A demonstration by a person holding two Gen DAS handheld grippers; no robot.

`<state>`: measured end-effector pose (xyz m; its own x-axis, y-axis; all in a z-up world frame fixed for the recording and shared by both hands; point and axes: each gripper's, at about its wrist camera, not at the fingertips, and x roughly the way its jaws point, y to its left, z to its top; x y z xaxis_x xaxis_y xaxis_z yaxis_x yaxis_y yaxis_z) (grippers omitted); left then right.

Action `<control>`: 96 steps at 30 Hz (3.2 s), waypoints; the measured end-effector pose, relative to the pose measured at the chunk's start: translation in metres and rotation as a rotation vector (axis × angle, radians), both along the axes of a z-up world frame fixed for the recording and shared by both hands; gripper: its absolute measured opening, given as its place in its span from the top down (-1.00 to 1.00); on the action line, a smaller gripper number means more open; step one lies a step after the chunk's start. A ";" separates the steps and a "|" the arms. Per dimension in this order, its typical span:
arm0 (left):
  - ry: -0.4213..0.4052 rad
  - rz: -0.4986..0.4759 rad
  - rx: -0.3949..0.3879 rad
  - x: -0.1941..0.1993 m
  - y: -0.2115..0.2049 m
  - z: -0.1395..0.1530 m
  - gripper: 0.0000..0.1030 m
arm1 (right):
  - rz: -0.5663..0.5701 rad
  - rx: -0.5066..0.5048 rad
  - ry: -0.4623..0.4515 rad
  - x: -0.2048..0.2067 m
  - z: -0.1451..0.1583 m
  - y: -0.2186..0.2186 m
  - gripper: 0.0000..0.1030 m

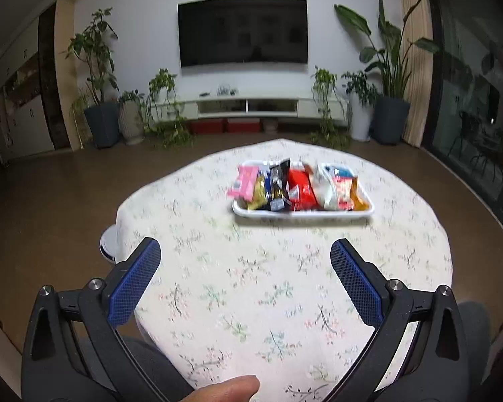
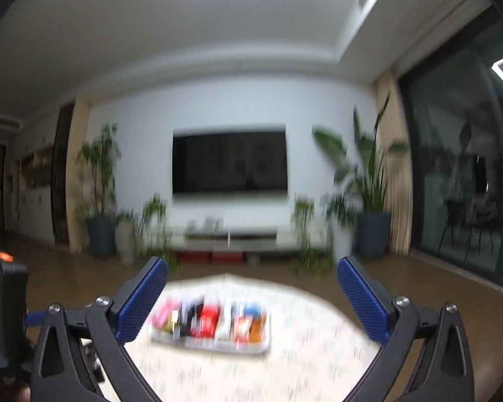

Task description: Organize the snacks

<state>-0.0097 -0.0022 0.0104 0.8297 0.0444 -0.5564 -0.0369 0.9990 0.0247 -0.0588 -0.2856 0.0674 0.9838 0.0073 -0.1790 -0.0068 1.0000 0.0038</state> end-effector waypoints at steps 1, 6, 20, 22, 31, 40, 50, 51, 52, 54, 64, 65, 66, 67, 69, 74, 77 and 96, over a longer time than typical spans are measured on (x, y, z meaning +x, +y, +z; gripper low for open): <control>0.009 0.000 0.002 0.000 -0.001 -0.003 -0.99 | 0.001 0.013 0.044 0.003 -0.006 -0.002 -1.00; 0.066 0.007 -0.025 0.009 0.000 -0.015 -0.99 | -0.050 0.021 0.211 0.023 -0.026 -0.009 -1.00; 0.162 0.041 -0.041 0.043 0.013 -0.049 -0.99 | -0.051 0.018 0.397 0.038 -0.076 -0.001 -1.00; 0.178 0.036 -0.053 0.045 0.015 -0.053 -0.99 | -0.047 0.013 0.408 0.040 -0.079 0.002 -1.00; 0.195 0.032 -0.067 0.047 0.019 -0.059 -0.99 | -0.041 0.003 0.445 0.045 -0.088 0.009 -1.00; 0.192 0.016 -0.066 0.045 0.017 -0.058 -0.99 | -0.032 0.000 0.467 0.044 -0.089 0.011 -1.00; 0.205 0.015 -0.064 0.042 0.016 -0.059 -0.99 | -0.029 -0.005 0.482 0.043 -0.091 0.014 -1.00; 0.207 0.012 -0.064 0.042 0.016 -0.060 -0.99 | -0.028 -0.005 0.484 0.043 -0.092 0.014 -1.00; 0.208 0.010 -0.062 0.042 0.015 -0.060 -0.99 | -0.027 -0.005 0.487 0.043 -0.092 0.014 -1.00; 0.210 0.003 -0.058 0.042 0.014 -0.061 -0.99 | -0.026 -0.006 0.489 0.043 -0.092 0.015 -1.00; 0.211 -0.007 -0.061 0.040 0.013 -0.060 -0.99 | -0.026 -0.006 0.492 0.044 -0.093 0.016 -1.00; 0.210 -0.007 -0.061 0.040 0.013 -0.060 -0.99 | -0.026 -0.007 0.492 0.044 -0.093 0.016 -1.00; 0.209 -0.007 -0.061 0.040 0.013 -0.060 -0.99 | -0.027 -0.007 0.491 0.043 -0.093 0.016 -1.00; 0.209 -0.009 -0.061 0.040 0.013 -0.060 -0.99 | -0.026 -0.006 0.491 0.043 -0.093 0.016 -1.00; 0.210 -0.009 -0.061 0.040 0.013 -0.060 -0.99 | -0.026 -0.007 0.492 0.043 -0.093 0.016 -1.00; 0.208 -0.010 -0.062 0.039 0.013 -0.060 -0.99 | -0.027 -0.007 0.492 0.043 -0.093 0.016 -1.00; 0.208 -0.010 -0.062 0.039 0.013 -0.060 -0.99 | -0.027 -0.006 0.493 0.043 -0.093 0.016 -1.00; 0.208 -0.010 -0.062 0.039 0.012 -0.059 -0.99 | -0.025 -0.008 0.499 0.041 -0.096 0.017 -1.00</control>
<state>0.0292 0.0100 -0.0489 0.6967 -0.0034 -0.7174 -0.0271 0.9991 -0.0311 -0.0176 -0.2689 -0.0290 0.7784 -0.0188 -0.6275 0.0181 0.9998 -0.0074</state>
